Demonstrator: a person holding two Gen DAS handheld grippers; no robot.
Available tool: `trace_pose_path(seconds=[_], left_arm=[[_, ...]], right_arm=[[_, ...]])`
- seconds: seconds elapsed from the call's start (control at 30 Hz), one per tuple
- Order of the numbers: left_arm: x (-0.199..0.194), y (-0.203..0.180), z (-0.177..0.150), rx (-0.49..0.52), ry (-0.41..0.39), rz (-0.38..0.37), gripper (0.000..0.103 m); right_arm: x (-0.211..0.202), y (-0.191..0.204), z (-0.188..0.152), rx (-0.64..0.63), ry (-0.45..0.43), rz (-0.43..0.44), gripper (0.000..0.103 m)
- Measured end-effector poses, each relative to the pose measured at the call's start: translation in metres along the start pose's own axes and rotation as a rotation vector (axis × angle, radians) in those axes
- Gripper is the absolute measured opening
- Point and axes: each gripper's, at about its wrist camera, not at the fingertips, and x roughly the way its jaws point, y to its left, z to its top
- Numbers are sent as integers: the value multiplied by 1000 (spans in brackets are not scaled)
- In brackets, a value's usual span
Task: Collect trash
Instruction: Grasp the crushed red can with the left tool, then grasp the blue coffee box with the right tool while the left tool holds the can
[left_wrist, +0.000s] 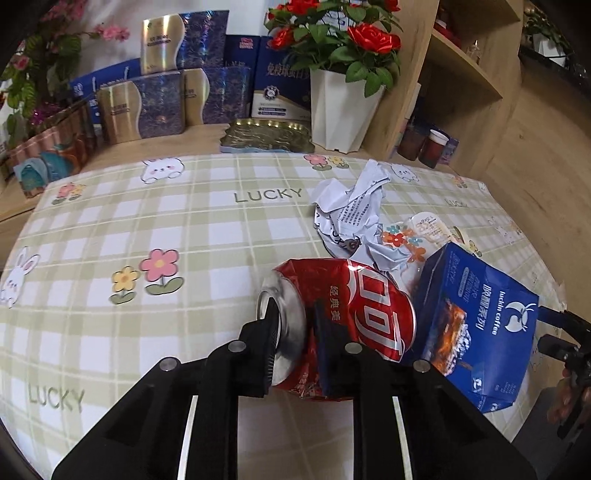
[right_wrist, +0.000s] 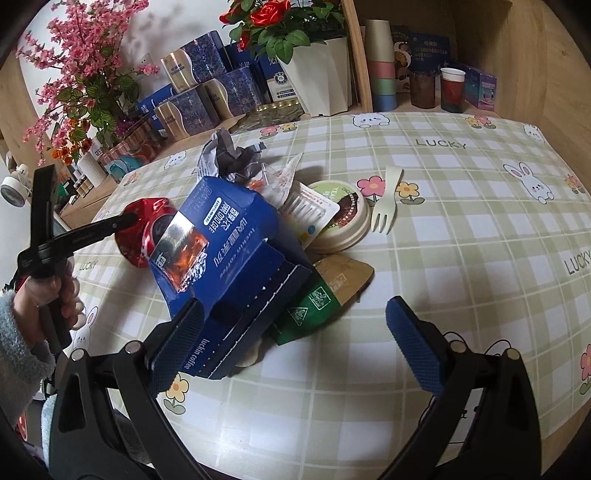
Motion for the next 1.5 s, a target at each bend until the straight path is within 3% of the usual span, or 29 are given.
trace_pose_path(seconds=[0.23, 0.53, 0.67, 0.97, 1.23, 1.3, 1.33, 1.5], left_arm=[[-26, -6, -4, 23, -28, 44, 18], [-48, -18, -8, 22, -56, 31, 18], [-53, -24, -12, -5, -45, 31, 18], [-66, -32, -27, -32, -49, 35, 18], [-77, -31, -37, -53, -54, 19, 18], [-78, -32, -39, -56, -56, 18, 18], [-80, -32, -39, -58, -58, 17, 18], [-89, -34, -40, -63, -72, 15, 18]], right_arm=[[-9, -4, 6, 8, -22, 2, 97], [-12, -9, 5, 68, -27, 43, 97], [3, -4, 1, 159, -9, 72, 97], [36, 29, 1, 189, 22, 50, 82], [49, 27, 2, 226, -3, 20, 80], [49, 25, 2, 229, -1, 18, 67], [48, 22, 1, 243, 5, 34, 55], [27, 16, 4, 261, -58, 77, 47]])
